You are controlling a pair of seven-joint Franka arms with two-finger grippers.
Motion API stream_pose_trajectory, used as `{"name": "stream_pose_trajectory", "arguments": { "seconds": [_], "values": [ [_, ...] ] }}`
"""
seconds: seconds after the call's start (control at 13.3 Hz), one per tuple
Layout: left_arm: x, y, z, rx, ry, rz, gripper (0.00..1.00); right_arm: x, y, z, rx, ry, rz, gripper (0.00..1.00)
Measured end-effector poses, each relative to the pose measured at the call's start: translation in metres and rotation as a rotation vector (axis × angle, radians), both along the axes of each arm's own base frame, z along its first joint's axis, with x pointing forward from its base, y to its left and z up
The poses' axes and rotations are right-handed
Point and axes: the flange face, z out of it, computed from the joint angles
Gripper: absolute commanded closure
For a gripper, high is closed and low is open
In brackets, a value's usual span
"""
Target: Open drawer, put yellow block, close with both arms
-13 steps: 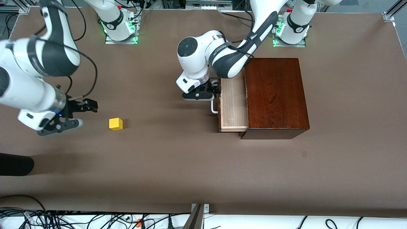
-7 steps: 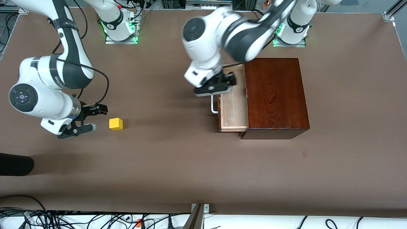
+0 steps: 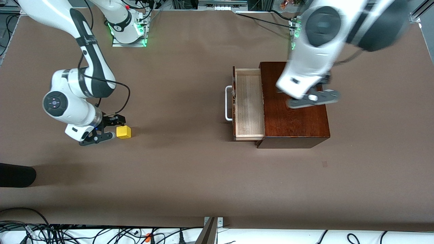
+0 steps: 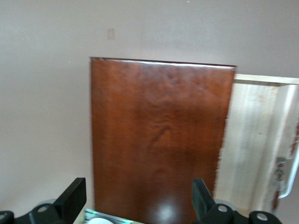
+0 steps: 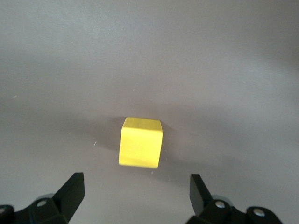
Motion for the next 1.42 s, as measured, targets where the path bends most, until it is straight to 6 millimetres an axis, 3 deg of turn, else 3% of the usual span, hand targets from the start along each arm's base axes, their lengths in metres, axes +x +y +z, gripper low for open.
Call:
{"name": "stream_pose_trajectory", "arguments": {
  "seconds": [0.3, 0.6, 0.75, 0.97, 1.12, 1.42],
  "values": [
    [0.030, 0.109, 0.010, -0.125, 0.056, -0.116, 0.00, 0.000, 0.000, -0.048, 0.001, -0.006, 0.001, 0.02],
    [0.025, 0.165, 0.017, -0.156, 0.006, -0.146, 0.00, -0.003, -0.002, -0.065, 0.008, 0.019, -0.015, 0.06],
    [0.009, 0.178, 0.021, -0.152, -0.045, -0.150, 0.00, -0.002, -0.004, -0.065, 0.013, 0.019, -0.022, 0.13],
    [-0.024, 0.183, 0.034, -0.146, -0.116, -0.154, 0.00, -0.003, -0.006, -0.068, 0.013, 0.021, -0.026, 0.21],
    [-0.035, 0.187, 0.035, -0.143, -0.112, -0.151, 0.00, -0.003, -0.006, -0.074, 0.013, 0.024, -0.026, 0.27],
    [-0.034, 0.182, 0.036, -0.144, -0.121, -0.163, 0.00, -0.005, -0.005, -0.088, 0.013, 0.028, -0.024, 0.61]
  ]
}}
